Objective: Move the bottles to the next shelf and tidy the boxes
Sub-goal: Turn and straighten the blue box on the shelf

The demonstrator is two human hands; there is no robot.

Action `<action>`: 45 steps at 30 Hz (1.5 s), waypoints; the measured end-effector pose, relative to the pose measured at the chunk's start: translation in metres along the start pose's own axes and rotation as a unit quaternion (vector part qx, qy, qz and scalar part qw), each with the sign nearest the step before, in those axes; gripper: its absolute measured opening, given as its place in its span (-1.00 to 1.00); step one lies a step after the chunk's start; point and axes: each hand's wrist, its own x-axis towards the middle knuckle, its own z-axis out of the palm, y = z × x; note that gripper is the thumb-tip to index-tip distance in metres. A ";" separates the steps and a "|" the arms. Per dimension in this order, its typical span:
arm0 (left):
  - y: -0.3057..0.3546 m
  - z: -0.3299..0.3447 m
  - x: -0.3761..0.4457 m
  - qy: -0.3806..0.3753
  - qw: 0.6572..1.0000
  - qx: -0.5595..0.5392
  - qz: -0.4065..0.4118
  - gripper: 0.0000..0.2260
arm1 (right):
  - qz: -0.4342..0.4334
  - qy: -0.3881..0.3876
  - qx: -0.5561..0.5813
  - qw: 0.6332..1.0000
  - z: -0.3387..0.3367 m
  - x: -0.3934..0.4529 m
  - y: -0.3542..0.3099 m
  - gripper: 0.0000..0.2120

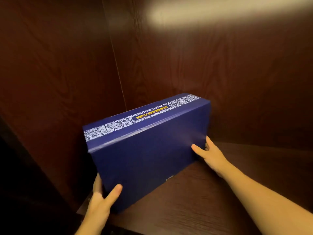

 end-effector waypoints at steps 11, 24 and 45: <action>0.023 -0.005 0.019 0.057 0.991 -0.086 -0.079 -0.06 | 0.029 -0.032 -0.006 0.999 0.051 -0.049 -0.003 0.18; 0.030 0.049 -0.074 -0.152 0.988 0.008 -0.018 -0.81 | 0.063 -0.127 -0.002 0.990 0.053 -0.086 -0.055 -0.85; 0.022 0.081 0.063 0.108 0.983 0.148 -0.019 -0.37 | -0.032 0.114 0.071 0.990 -0.040 -0.153 -0.024 -0.38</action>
